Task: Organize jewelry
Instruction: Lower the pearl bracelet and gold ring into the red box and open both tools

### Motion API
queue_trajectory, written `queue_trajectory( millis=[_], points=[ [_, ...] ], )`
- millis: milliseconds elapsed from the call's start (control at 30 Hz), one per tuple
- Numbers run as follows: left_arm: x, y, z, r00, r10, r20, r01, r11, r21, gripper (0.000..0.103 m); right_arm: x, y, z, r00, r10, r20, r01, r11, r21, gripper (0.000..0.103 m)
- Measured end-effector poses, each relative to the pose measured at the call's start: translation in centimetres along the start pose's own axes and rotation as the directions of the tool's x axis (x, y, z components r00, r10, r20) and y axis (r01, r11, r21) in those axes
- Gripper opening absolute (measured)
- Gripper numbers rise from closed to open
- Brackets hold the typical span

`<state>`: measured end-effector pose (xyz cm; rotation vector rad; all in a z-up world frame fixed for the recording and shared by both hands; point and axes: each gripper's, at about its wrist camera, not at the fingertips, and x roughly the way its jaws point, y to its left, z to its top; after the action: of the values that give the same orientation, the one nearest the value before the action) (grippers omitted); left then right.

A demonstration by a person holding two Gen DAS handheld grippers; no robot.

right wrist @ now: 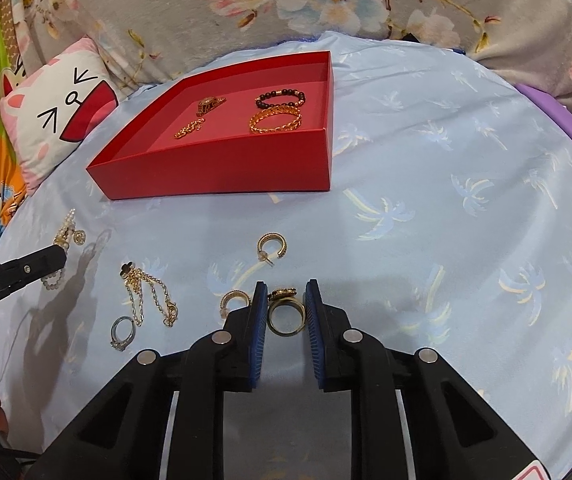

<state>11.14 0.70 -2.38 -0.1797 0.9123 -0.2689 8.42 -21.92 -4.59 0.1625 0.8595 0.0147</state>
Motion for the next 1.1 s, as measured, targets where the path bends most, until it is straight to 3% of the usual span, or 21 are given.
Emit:
queue_trajectory(
  millis=[333, 633, 833, 1100],
  points=[
    [-1.4, -1.0, 1.2, 0.999, -0.037, 0.032, 0.036, 0.999, 0.021, 0.011, -2.9, 0.1, 1.4, 0.997, 0.032, 0.065, -0.033, 0.999, 0.013, 0.018],
    [-2.1, -2.8, 7.5, 0.988, -0.106, 0.112, 0.102, 0.994, 0.044, 0.011, -5.0, 0.6, 7.8, 0.979, 0.108, 0.171, -0.110, 0.994, 0.005, 0.018],
    [0.7, -3.8, 11.4, 0.988, -0.087, 0.130, 0.079, 0.995, 0.064, 0.011, -1.5, 1.6, 11.7, 0.980, 0.107, 0.166, -0.107, 0.994, -0.011, 0.018],
    [7.0, -3.0, 12.2, 0.998, -0.055, 0.037, 0.053, 0.998, 0.045, 0.011, 4.6, 2.5, 12.5, 0.992, 0.106, 0.073, -0.105, 0.994, -0.022, 0.018]
  ],
)
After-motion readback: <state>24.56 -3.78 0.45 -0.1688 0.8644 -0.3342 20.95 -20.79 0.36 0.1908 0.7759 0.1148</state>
